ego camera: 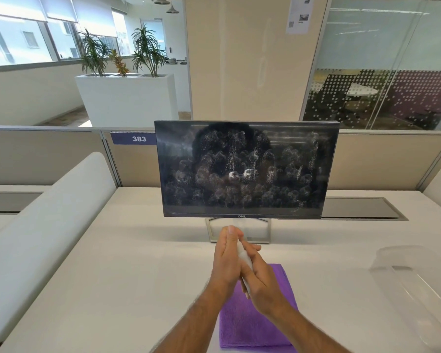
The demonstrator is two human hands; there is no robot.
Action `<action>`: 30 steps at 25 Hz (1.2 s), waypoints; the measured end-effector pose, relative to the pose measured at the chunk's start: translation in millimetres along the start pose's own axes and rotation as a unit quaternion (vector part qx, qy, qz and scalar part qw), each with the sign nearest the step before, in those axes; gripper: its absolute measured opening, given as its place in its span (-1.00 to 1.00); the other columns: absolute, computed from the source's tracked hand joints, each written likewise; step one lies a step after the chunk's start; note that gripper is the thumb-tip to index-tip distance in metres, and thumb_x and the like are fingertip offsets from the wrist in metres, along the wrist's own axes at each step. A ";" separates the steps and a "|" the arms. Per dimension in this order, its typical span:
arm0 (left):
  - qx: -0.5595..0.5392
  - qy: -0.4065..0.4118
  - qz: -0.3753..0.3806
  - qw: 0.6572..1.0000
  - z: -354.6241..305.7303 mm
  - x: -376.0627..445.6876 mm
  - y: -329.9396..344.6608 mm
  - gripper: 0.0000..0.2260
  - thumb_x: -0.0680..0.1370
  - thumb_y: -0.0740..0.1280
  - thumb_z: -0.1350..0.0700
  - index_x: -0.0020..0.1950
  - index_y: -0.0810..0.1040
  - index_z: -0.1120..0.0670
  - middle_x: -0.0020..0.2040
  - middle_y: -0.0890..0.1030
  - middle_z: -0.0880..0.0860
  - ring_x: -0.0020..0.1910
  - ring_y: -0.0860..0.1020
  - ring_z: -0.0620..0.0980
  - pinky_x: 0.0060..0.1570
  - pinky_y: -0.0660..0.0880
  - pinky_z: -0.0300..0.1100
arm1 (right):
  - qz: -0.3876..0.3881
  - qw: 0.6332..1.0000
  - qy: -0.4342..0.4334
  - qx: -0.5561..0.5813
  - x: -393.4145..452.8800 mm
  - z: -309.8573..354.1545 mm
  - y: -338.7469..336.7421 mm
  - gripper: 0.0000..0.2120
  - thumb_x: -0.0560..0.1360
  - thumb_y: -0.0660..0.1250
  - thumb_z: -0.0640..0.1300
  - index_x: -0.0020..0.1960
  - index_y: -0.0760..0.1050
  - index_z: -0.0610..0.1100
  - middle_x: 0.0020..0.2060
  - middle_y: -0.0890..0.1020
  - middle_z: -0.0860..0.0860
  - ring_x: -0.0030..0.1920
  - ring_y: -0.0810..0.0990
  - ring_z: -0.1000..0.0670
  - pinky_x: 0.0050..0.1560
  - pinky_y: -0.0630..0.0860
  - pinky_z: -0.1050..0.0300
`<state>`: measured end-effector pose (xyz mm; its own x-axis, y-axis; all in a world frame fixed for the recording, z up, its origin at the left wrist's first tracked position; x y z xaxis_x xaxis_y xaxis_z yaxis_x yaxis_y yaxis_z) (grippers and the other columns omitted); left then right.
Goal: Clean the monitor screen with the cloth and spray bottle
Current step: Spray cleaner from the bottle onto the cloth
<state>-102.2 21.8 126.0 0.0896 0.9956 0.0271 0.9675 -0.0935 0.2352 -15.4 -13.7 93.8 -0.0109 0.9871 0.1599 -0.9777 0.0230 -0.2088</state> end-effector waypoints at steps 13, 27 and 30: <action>0.366 0.010 -0.108 0.924 10.0 53.4 -144.8 -0.63 0.68 0.18 0.04 0.46 0.44 0.13 0.32 0.57 0.14 0.29 0.52 0.10 0.35 0.42 -0.03 | -0.072 0.994 0.070 0.037 7.6 -30.7 -33.2 -0.89 0.61 0.30 -0.03 0.13 0.45 0.04 -0.16 0.62 -0.04 -0.28 0.56 0.02 -0.31 0.55 0.16; 0.672 -0.118 -0.038 0.730 38.5 60.6 -258.3 -0.81 0.60 0.29 -0.05 0.10 0.42 0.03 0.11 0.62 0.02 0.04 0.55 0.06 -0.09 0.43 -0.11 | -0.155 0.979 0.108 -0.073 19.1 -58.3 -43.2 -0.72 0.57 0.35 -0.04 0.22 0.34 0.06 0.00 0.53 0.19 -0.05 0.60 0.00 -0.34 0.52 0.44; 0.675 -0.113 -0.037 0.729 39.0 60.6 -259.0 -0.79 0.61 0.27 -0.07 0.12 0.43 0.04 0.11 0.63 0.03 0.07 0.55 0.08 -0.05 0.46 -0.09 | -0.155 0.980 0.104 -0.071 19.6 -58.9 -42.9 -0.73 0.57 0.35 -0.05 0.20 0.34 0.07 -0.01 0.53 0.20 -0.06 0.61 -0.01 -0.34 0.52 0.45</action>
<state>-338.1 106.6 28.8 -0.0849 0.9873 -0.1343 0.3100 -0.1019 -0.9453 38.7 14.0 49.1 0.3395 0.9397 0.0405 -0.8879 0.3344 -0.3161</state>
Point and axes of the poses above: each hand's wrist, its own x-axis towards the middle knuckle, its own y-axis out of the palm, z = x × y, the point moved 3 cm from there along x, towards the middle knuckle
